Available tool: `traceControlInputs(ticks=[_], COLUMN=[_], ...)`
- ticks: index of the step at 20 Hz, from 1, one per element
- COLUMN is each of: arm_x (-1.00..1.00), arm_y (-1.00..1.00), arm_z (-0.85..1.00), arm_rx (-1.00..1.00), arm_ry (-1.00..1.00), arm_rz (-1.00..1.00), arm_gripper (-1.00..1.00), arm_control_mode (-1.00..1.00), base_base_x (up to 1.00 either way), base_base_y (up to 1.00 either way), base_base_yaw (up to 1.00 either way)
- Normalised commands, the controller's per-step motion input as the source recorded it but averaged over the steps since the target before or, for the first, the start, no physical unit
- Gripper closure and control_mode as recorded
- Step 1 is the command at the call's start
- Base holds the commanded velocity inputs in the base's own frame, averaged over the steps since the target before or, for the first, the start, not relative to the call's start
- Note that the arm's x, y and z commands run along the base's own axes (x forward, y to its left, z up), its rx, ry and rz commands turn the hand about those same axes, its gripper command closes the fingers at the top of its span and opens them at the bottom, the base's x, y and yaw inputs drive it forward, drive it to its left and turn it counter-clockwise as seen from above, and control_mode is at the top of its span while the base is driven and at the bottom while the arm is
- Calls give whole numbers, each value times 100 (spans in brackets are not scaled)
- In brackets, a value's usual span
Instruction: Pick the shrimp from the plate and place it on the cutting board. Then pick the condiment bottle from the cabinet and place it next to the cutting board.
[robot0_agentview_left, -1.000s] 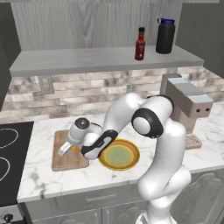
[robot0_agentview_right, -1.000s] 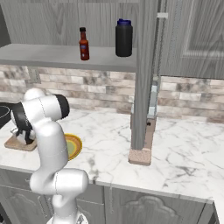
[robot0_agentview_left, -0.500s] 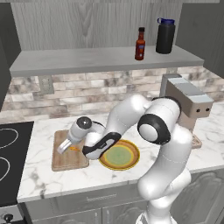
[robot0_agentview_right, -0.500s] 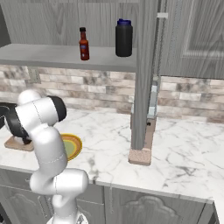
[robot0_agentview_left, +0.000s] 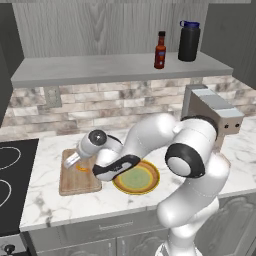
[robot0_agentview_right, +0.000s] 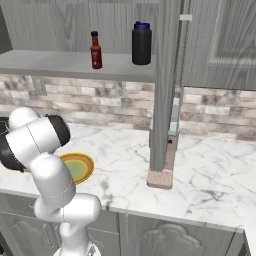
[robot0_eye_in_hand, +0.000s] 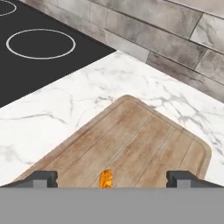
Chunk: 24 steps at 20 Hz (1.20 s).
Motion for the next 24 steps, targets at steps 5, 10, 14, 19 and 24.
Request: traceControlInputs(ticks=[5,10,14,19,24], arm_x=[-4,-8,-11,-17,-19], arm_y=[-6,-10,-14,-17,-19], arm_z=[49,47,46,40,38], arm_rx=[6,7,7,7,7], arm_ry=[-7,-8,-8,-7,-7], arm_rz=[-7,-6,-5,-5,-3], arm_gripper=[-100,-100,-100,-100,-100], arm_control_mode=[-100,-100,-100,-100,-100], base_base_x=[0,0,0,0,0], base_base_y=[0,0,0,0,0], base_base_yaw=[0,0,0,0,0])
